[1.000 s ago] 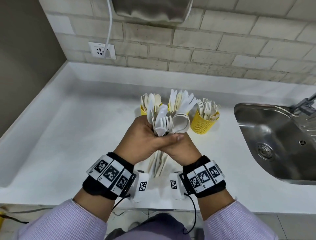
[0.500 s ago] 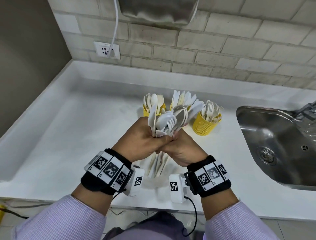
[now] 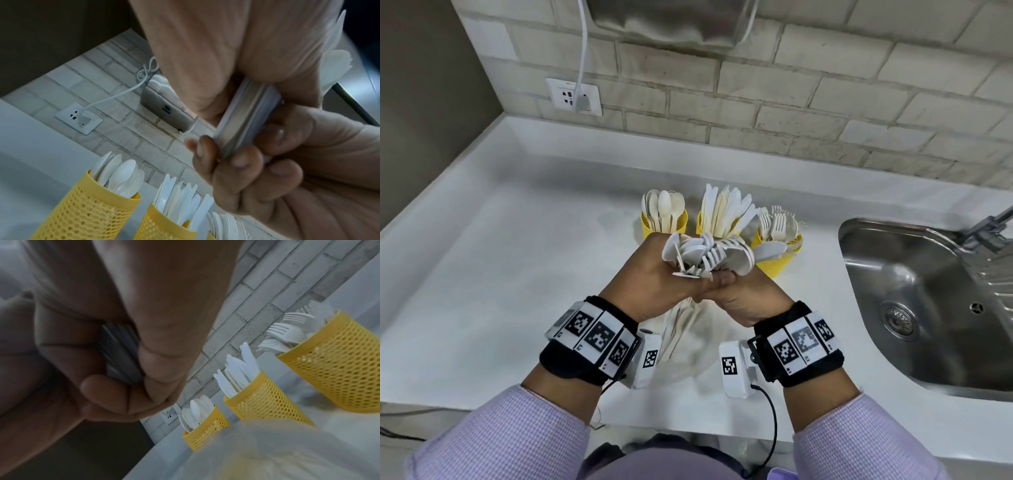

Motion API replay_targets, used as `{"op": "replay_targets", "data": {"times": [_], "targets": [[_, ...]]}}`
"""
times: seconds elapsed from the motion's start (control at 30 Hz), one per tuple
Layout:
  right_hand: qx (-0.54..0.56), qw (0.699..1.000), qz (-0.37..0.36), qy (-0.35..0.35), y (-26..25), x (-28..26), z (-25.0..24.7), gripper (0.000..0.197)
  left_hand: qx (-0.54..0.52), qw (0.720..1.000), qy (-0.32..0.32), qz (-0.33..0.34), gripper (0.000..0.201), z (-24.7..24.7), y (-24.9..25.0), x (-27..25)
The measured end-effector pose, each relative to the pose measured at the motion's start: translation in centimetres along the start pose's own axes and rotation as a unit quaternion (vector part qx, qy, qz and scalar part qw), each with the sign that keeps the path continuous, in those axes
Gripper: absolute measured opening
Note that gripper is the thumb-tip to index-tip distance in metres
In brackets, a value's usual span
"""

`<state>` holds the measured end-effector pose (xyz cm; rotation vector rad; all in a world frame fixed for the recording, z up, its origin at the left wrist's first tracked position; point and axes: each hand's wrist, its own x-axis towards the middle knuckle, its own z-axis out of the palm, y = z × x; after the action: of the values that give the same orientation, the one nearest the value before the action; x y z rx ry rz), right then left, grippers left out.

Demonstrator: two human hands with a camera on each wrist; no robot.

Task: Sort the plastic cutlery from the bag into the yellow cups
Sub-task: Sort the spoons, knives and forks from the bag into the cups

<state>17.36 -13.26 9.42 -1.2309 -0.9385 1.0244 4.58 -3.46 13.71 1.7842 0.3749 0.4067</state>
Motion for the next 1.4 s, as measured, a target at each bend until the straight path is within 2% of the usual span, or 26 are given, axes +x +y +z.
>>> {"op": "replay_targets", "data": {"times": [0.07, 0.13, 0.23, 0.33, 0.4, 0.43, 0.5, 0.57, 0.63, 0.7, 0.77, 0.8, 0.83, 0.9, 0.97, 1.07, 1.2, 1.27, 1.4], "targets": [[-0.014, 0.999, 0.028, 0.037, 0.9, 0.2, -0.8, 0.017, 0.000, 1.000, 0.017, 0.014, 0.024, 0.6, -0.2, 0.6], [-0.017, 0.996, 0.053, 0.065, 1.2, 0.4, -1.5, 0.023, 0.001, 0.999, 0.033, 0.025, 0.021, 1.0, -0.5, 1.0], [-0.020, 0.997, 0.054, 0.041, 0.6, 0.7, -2.2, 0.022, 0.006, 0.998, 0.049, 0.026, 0.018, 1.6, -0.3, 1.6], [-0.072, 0.993, 0.084, 0.043, 1.2, 1.2, -3.3, 0.025, -0.017, 0.999, 0.049, 0.015, 0.020, 2.2, -0.4, 2.1], [-0.117, 0.987, 0.108, 0.036, 1.3, 1.2, -4.2, 0.011, -0.026, 0.998, 0.049, 0.014, 0.026, 2.5, -0.5, 2.4], [-0.121, 0.987, 0.103, 0.016, 1.1, 1.1, -4.5, 0.010, -0.023, 0.999, 0.041, 0.015, 0.027, 2.7, -0.4, 2.5], [-0.110, 0.989, 0.093, -0.021, 0.9, 0.8, -5.0, 0.023, -0.015, 0.999, 0.032, 0.015, 0.028, 3.0, -0.3, 2.8], [-0.095, 0.991, 0.093, -0.034, 0.5, 0.7, -5.4, 0.026, -0.014, 0.999, 0.027, 0.027, 0.032, 3.2, -0.2, 3.1], [-0.074, 0.992, 0.101, -0.020, 0.8, 0.9, -5.9, 0.025, -0.005, 0.999, 0.028, 0.037, 0.026, 3.5, -0.2, 3.3], [-0.044, 0.992, 0.115, 0.023, 0.8, 1.1, -5.8, 0.015, 0.006, 0.999, 0.020, 0.031, 0.010, 3.9, 0.0, 3.6], [0.001, 0.994, 0.101, 0.041, 0.4, 1.2, -5.7, 0.025, 0.007, 0.999, 0.036, 0.028, 0.010, 4.4, 0.2, 3.8], [0.013, 0.995, 0.091, 0.032, 0.0, 1.3, -5.6, 0.024, 0.001, 0.999, 0.043, 0.029, 0.004, 4.5, 0.3, 3.9], [0.015, 0.996, 0.081, 0.024, -0.3, 1.3, -5.6, 0.019, -0.001, 0.998, 0.055, 0.033, 0.008, 4.7, 0.3, 4.0], [0.007, 0.997, 0.074, 0.014, -0.6, 1.0, -6.0, 0.028, 0.006, 0.995, 0.084, 0.047, 0.022, 5.0, -0.1, 4.1], [-0.021, 0.997, 0.072, 0.024, -0.4, 0.8, -6.7, 0.042, 0.011, 0.992, 0.116, 0.054, 0.022, 5.0, -0.3, 4.0], [-0.071, 0.995, 0.056, 0.050, -0.5, 0.6, -8.2, 0.055, -0.008, 0.994, 0.101, 0.033, 0.020, 5.1, -0.3, 3.6], [-0.137, 0.980, -0.018, 0.140, -2.7, -0.1, -9.8, 0.044, 0.028, 0.993, 0.112, -0.008, 0.028, 4.7, -0.4, 2.9], [-0.152, 0.973, -0.058, 0.163, -4.2, -0.3, -10.0, 0.038, 0.034, 0.993, 0.112, -0.016, 0.024, 4.3, -0.7, 2.8], [-0.142, 0.976, -0.115, 0.122, -7.3, -0.7, -8.9, 0.023, 0.015, 0.994, 0.104, -0.020, 0.010, 3.2, -1.2, 2.8]]}}
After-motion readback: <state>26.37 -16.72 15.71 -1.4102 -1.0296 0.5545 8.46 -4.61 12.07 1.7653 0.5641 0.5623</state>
